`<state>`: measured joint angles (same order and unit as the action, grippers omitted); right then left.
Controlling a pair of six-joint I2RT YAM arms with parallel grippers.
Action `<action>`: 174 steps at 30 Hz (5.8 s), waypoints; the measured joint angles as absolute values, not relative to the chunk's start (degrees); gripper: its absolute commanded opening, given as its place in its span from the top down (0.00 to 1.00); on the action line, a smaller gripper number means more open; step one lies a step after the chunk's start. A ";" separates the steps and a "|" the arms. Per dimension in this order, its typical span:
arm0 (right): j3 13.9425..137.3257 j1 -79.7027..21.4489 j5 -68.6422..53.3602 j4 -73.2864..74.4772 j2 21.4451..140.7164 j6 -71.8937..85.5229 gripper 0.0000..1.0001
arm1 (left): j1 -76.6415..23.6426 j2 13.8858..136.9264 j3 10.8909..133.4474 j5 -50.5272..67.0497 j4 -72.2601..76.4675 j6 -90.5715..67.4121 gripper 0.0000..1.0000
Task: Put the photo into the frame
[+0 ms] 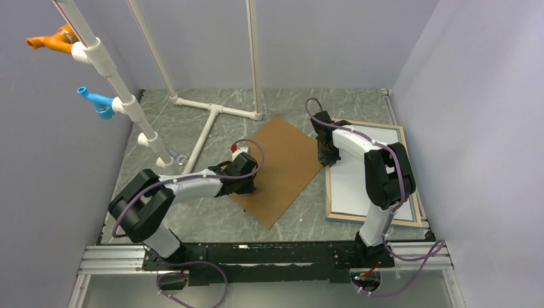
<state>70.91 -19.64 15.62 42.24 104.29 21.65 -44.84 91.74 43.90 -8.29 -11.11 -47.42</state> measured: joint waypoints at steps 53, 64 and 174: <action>48.51 -22.28 -15.33 27.55 89.60 38.26 0.00 | -25.12 95.59 59.46 -7.22 -34.72 -24.05 0.20; 53.12 -22.17 -19.07 23.99 95.50 41.82 0.00 | -23.38 99.29 60.38 -2.31 -31.03 -20.40 0.23; 65.78 -44.66 -43.09 -20.29 86.32 68.25 0.03 | -23.53 43.59 62.17 11.35 -46.61 -34.94 0.08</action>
<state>65.78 -44.66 -43.09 -20.29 86.32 68.25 -23.53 43.59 62.17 11.35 -46.61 -34.94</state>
